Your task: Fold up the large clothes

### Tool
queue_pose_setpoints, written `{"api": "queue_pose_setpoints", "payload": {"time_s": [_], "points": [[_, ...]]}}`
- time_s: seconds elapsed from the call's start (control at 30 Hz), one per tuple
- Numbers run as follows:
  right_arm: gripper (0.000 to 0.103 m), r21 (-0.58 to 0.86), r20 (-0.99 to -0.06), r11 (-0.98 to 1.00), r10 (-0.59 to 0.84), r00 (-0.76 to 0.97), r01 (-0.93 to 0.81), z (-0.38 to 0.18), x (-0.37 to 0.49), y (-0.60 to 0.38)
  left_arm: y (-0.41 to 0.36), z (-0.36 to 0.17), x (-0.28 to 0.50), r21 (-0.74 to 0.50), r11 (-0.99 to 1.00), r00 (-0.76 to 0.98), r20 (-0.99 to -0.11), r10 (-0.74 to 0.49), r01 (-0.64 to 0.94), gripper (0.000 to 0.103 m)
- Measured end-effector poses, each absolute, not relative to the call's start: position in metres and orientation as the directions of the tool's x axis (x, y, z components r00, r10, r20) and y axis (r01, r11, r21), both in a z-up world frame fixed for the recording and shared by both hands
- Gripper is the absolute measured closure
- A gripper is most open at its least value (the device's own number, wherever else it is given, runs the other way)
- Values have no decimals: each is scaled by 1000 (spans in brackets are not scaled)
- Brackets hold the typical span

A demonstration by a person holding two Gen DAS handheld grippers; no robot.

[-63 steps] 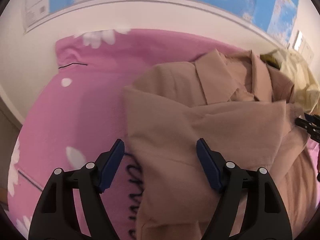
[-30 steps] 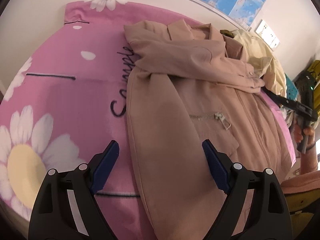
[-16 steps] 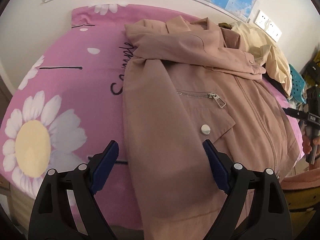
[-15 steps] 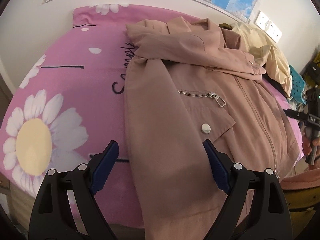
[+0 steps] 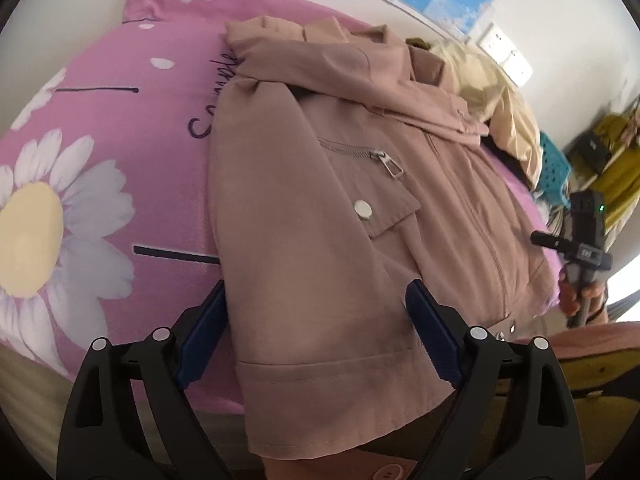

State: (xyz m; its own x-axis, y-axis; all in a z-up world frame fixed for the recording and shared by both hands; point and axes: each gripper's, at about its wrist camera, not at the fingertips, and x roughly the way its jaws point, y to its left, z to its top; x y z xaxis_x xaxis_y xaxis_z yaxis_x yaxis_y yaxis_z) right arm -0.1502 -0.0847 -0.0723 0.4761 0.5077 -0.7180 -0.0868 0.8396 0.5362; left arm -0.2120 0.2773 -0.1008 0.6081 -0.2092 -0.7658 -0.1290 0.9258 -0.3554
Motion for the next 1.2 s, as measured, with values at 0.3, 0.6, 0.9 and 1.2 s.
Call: {"api": "queue_pose_setpoints", "payload": {"time_s": [0.3,0.6,0.9,1.2], "points": [[22,598,-652,781,604,459,-180,-71,-148,-58,266,-103,-207,-488,872,610,-704,-363,-45,5],[70,588,-661,793,584,471,-160,-77,-138,-50,254,-103,-191,-447,890,625,-722,-298,-93,49],[97,704,-489,677,682,544,-215,-41,-169,-76,275,-76,-216,-529,834,707,-649,-281,-154,98],[97,681,-449,667,706,548,-301,-8,-210,-86,271,-31,-259,-514,856,761,-578,-295,-59,96]]}}
